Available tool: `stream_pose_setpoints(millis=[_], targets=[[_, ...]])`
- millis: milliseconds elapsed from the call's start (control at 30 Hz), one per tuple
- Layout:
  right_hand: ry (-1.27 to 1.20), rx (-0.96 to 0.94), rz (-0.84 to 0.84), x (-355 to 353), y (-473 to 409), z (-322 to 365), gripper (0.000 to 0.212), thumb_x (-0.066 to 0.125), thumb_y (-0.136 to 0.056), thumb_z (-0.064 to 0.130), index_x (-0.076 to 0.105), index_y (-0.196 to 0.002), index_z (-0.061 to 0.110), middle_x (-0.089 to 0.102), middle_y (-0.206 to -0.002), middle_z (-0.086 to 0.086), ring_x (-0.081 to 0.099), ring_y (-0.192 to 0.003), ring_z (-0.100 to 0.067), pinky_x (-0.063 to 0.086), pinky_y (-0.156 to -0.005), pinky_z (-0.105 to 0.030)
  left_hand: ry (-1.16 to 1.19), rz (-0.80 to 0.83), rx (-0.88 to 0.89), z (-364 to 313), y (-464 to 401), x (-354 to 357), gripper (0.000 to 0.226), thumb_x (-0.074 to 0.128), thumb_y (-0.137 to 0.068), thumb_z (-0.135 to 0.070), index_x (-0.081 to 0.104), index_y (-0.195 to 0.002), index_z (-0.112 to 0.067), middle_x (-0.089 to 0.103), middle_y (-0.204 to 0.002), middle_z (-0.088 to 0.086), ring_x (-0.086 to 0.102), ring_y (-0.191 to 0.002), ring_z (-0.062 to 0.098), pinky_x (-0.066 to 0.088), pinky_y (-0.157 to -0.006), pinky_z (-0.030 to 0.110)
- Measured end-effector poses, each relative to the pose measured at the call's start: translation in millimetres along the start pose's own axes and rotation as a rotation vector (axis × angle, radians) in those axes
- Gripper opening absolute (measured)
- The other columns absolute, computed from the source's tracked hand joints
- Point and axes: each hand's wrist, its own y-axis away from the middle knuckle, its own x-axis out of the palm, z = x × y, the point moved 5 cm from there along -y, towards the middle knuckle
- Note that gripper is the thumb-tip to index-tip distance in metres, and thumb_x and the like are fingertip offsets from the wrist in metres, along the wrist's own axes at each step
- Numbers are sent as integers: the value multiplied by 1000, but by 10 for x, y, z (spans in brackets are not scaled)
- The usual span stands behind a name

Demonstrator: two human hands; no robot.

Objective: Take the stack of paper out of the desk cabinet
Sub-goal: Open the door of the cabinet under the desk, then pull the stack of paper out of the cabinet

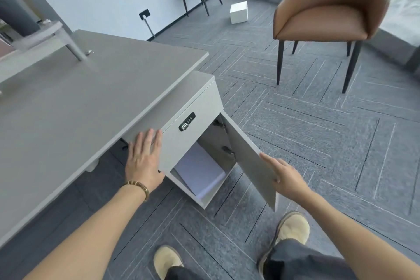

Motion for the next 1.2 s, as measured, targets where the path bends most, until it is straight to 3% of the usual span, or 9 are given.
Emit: stream_pose_setpoints(millis=[133,233,333,600,800,1033,1200], targets=[[221,31,-40,-241,-124,-7,67,55,-87,40,33,-151,33,59,-122,-1,61,-109,-26,42,-88,-38,5,-25,-25,-21,-17,17,126,89,-58,-39,16,-158,-14,24,-163,14,20,-150,41,23,-119,59],[308,53,-88,-302,-206,88,75,48,-83,63,37,-146,22,58,-125,-4,57,-117,-27,37,-100,-44,15,-26,-37,-23,-28,48,128,90,-57,-40,15,-158,-15,25,-163,15,20,-150,41,23,-119,60],[329,106,-139,-304,-278,118,87,42,-77,74,34,-144,19,56,-121,-10,55,-113,-30,38,-100,-46,37,-46,-49,-31,-40,82,129,91,-57,-40,15,-158,-15,25,-163,15,20,-150,41,23,-119,61],[440,165,-156,-310,-608,35,96,47,-76,78,23,-149,22,51,-128,-16,50,-120,-36,36,-103,-50,98,-137,-152,-158,-56,120,109,77,-64,-43,24,-155,-14,29,-158,20,20,-148,43,17,-118,63],[507,185,-207,-282,-844,35,100,46,-73,80,25,-150,20,49,-131,-19,46,-122,-38,29,-108,-54,245,-194,-294,-332,-127,170,100,73,-64,-40,27,-148,-11,28,-155,21,18,-146,43,35,-108,63],[533,206,-156,-305,-934,-29,109,50,-67,81,19,-152,20,41,-135,-20,34,-132,-41,15,-117,-59,248,-224,-262,-332,-118,176,98,69,-62,-36,30,-147,-9,30,-153,21,21,-144,45,30,-112,62],[449,231,-96,-390,-1016,43,103,48,-73,78,19,-154,21,36,-149,-24,27,-143,-40,8,-119,-62,477,-302,-370,-515,5,107,88,65,-68,-23,30,-148,-9,22,-159,21,11,-150,41,26,-116,61]])
